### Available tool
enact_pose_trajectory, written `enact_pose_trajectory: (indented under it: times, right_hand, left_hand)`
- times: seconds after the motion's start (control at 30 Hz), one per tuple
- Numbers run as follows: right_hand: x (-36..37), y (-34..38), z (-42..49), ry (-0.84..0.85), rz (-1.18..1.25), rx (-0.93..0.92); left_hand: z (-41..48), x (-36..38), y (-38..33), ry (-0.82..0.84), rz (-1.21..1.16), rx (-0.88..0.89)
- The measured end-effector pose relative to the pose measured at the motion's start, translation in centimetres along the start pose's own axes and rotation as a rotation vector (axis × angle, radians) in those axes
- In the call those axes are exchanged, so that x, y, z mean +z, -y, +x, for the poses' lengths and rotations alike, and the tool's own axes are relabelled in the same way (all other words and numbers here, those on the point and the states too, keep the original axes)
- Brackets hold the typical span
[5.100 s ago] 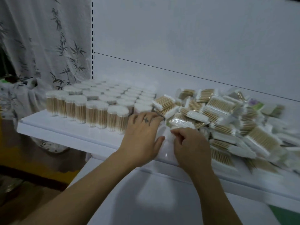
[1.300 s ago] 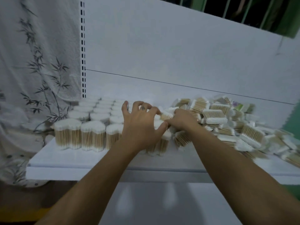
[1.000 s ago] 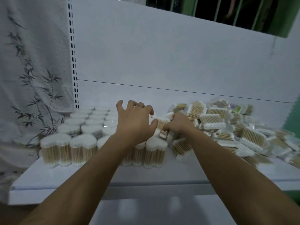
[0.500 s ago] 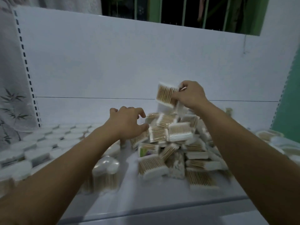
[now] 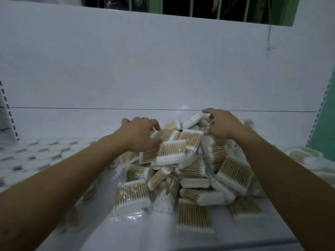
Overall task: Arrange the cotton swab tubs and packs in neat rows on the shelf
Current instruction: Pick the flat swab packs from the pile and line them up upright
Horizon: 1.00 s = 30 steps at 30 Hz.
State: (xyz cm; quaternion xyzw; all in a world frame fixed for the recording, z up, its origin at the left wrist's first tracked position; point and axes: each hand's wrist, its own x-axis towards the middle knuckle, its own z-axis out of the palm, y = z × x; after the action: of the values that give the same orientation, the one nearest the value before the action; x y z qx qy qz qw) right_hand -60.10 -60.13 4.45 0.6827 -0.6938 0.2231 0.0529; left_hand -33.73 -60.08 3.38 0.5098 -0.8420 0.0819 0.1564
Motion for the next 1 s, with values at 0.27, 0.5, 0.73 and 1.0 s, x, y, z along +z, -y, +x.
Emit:
enact_pose_trajectory:
  times: [0.27,0.5,0.73,1.0]
  right_hand:
    - [-2.2,5.8,-2.0,-0.048,0.023,-0.260]
    - [3.4,16.6,0.0,0.298,-0.148,-0.497]
    - [8.7,23.7,2.2,0.539,-0.342,-0.445]
    - [13.3,26.3,4.7,0.544,-0.414,-0.283]
  left_hand:
    - [-1.0,-0.4,3.2,0.017,0.059,-0.094]
    - [-4.3,-1.4,8.6,0.078,0.124,-0.215]
    - [-6.6,-2.0,13.8,0.168,0.120,-0.214]
    - [-5.3,-2.4,17.1,0.177,0.149,-0.040]
